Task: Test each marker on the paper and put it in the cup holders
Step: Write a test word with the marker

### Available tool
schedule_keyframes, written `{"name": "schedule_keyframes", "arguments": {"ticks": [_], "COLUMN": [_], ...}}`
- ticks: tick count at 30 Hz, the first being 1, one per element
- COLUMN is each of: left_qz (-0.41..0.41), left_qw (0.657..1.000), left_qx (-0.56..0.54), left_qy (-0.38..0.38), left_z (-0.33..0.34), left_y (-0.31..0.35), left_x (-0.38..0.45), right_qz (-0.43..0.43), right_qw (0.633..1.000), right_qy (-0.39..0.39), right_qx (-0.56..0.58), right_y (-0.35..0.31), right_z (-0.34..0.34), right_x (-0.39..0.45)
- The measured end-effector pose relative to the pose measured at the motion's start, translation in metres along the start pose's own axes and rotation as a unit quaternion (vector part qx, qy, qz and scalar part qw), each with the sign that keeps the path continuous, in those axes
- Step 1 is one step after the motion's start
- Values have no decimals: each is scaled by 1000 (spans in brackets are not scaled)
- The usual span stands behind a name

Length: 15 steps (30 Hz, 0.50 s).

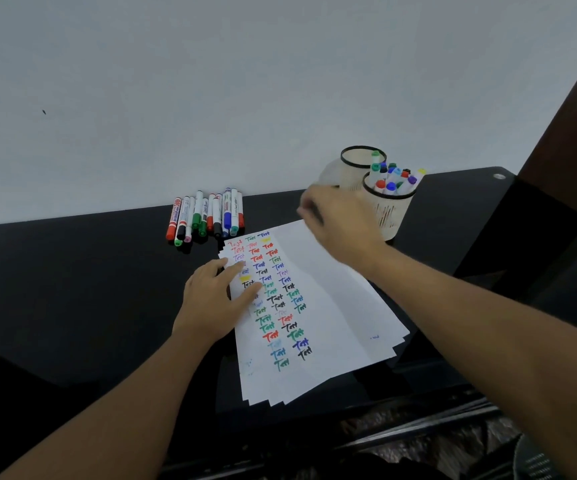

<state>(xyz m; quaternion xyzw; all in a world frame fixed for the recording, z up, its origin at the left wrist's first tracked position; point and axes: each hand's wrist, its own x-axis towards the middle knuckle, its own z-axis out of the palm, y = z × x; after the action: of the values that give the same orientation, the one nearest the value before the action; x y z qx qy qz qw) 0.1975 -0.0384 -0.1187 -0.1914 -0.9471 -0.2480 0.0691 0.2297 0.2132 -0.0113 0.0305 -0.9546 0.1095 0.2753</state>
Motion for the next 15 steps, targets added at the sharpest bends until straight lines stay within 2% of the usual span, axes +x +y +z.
{"name": "schedule_keyframes", "arguments": {"ticks": [3, 8, 11, 15], "left_qz": [-15, -10, -10, -6], "left_qw": [1000, 1000, 1000, 1000], "left_qx": [-11, -12, -10, -5], "left_qy": [6, 20, 19, 18], "left_z": [1, 3, 4, 5], "left_y": [-2, -3, -4, -5], "left_x": [1, 1, 2, 2], "right_qz": [-23, 0, 11, -6], "right_qw": [992, 974, 968, 970], "right_qy": [-121, -224, -250, -243], "right_qx": [5, 34, 36, 29], "right_y": [-15, -23, -28, -41], "right_z": [29, 75, 96, 113], "right_x": [-12, -6, 8, 34]}}
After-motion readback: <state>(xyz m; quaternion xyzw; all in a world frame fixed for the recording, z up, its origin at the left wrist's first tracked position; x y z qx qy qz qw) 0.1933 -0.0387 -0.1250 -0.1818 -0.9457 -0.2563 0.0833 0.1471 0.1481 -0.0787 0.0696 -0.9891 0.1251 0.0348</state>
